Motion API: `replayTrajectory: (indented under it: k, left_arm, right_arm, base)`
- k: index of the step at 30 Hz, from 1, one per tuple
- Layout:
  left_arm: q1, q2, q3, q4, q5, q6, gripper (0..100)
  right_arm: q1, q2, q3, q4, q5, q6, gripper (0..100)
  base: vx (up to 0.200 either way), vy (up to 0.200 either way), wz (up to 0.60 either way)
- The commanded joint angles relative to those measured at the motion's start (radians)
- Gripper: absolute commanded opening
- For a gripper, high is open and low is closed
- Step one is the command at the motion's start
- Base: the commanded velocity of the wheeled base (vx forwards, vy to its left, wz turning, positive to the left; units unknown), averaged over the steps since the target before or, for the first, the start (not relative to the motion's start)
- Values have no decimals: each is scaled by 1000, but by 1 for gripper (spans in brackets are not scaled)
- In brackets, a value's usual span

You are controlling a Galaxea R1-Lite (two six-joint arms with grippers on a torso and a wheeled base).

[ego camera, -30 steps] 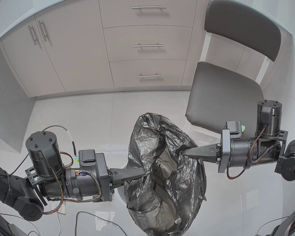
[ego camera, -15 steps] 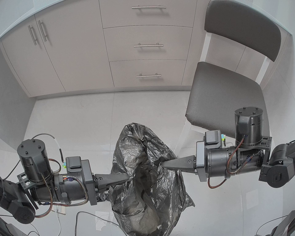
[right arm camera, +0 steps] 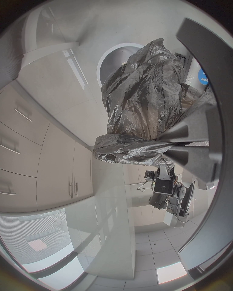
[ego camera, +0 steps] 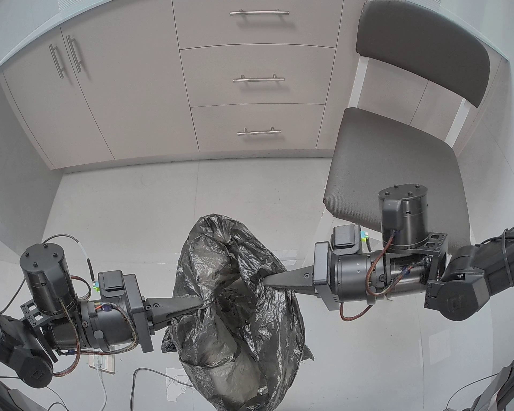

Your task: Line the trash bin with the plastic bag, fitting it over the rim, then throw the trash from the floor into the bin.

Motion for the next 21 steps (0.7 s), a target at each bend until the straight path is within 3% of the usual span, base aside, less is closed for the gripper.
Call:
replayTrajectory:
  k: [1, 15, 18, 20, 21]
  left_arm:
    - [20, 14, 1, 0, -2, 1, 0]
    - [60, 40, -8, 0, -7, 69, 0]
    - [60, 132, -33, 0, 2, 208, 0]
    - [60, 157, -48, 0, 7, 247, 0]
    - [60, 203, -74, 0, 25, 323, 0]
  right_arm:
    - [0, 61, -23, -4, -1, -1, 0]
    - [-4, 124, -75, -7, -8, -12, 0]
    - [-26, 126, -76, -7, -18, -53, 0]
    - [-26, 126, -76, -7, -31, -58, 0]
    - [-26, 129, -76, -9, -47, -69, 0]
  base:
    - [0, 0, 0]
    - [0, 0, 0]
    - [0, 0, 0]
    - [0, 0, 0]
    - [0, 0, 0]
